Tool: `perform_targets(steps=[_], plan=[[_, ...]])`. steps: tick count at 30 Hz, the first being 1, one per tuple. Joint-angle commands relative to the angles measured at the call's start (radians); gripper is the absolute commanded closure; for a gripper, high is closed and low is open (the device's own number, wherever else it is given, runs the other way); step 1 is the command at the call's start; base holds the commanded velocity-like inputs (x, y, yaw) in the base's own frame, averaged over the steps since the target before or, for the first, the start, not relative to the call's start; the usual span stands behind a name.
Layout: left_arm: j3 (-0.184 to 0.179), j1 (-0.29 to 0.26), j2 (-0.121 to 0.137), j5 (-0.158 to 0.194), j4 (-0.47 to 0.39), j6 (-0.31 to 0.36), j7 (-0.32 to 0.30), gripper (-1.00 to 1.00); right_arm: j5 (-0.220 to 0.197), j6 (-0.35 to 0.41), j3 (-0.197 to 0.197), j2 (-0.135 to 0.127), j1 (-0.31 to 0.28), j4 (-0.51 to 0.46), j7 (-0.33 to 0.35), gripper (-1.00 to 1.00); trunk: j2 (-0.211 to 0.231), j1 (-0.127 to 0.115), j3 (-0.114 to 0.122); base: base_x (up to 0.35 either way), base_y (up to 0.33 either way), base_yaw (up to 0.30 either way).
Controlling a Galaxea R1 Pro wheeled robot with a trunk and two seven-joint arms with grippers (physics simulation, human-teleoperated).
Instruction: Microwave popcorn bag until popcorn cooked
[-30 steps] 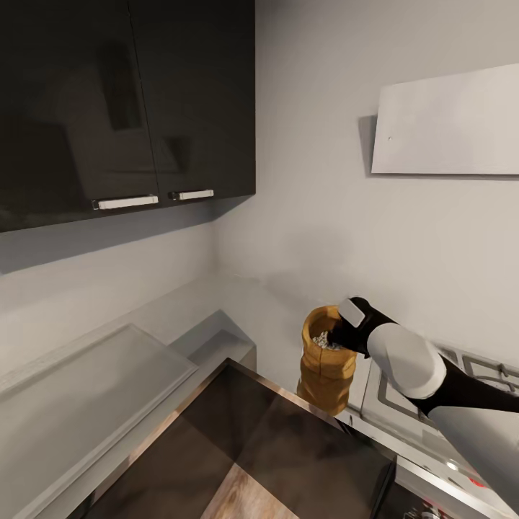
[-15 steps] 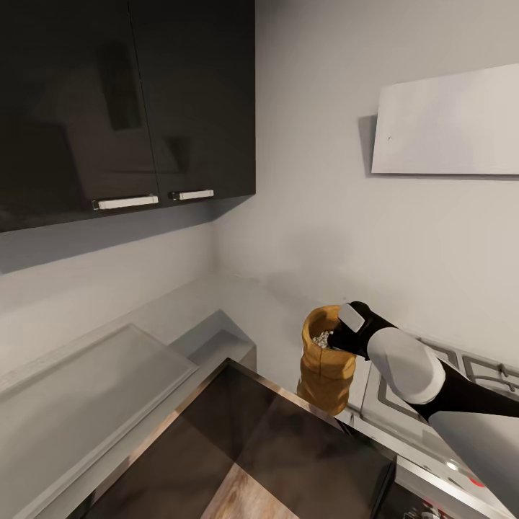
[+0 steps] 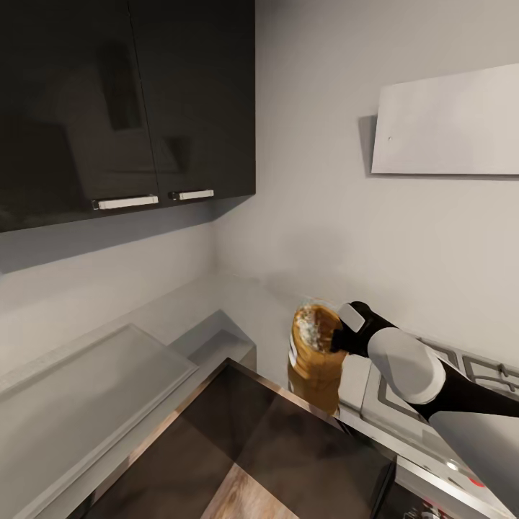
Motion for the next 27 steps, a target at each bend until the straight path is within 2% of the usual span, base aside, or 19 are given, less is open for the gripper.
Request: perform_targets(steps=[1, 27], plan=[[0.004, 0.000, 0.000, 0.001, 0.001, -0.003, -0.001, -1.00, 0.007, 0.006, -0.008, 0.001, 0.000, -0.002, -0.002, 1.00, -0.001, 0.000, 0.000, 0.000, 0.000, 0.000], [0.004, 0.000, 0.000, 0.001, 0.001, -0.003, -0.001, -1.00, 0.004, 0.018, -0.012, -0.003, -0.010, -0.003, -0.001, 1.00, -0.001, 0.000, 0.000, 0.000, 0.000, 0.000]])
